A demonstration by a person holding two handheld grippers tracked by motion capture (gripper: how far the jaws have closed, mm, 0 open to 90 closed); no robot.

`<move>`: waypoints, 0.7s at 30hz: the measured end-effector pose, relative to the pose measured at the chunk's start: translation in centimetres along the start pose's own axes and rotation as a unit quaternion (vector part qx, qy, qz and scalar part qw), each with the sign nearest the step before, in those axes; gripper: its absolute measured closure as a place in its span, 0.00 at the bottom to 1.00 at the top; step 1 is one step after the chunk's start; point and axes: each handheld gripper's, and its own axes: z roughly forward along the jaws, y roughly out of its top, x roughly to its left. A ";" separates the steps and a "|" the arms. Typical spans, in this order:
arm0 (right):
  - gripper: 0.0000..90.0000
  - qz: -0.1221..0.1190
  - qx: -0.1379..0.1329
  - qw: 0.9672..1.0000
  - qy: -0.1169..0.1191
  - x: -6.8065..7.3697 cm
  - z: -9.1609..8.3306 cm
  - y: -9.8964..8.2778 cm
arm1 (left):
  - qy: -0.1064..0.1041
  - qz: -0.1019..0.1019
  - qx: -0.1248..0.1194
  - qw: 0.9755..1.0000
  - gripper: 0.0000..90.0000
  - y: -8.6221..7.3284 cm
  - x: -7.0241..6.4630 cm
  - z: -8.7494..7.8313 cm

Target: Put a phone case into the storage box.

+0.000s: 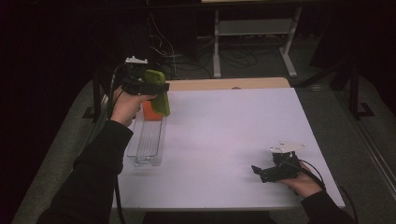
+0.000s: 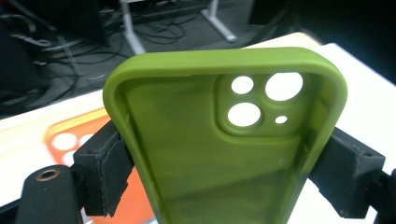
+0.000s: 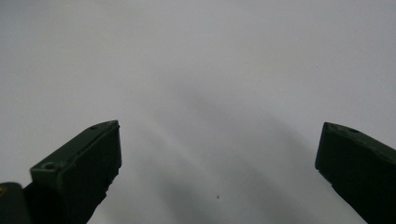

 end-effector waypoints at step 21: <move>0.00 -0.005 -0.012 1.000 0.005 0.4 -0.2 0.5 | 0.153 -0.048 0.058 0.985 0.17 -0.5 2.3 4.4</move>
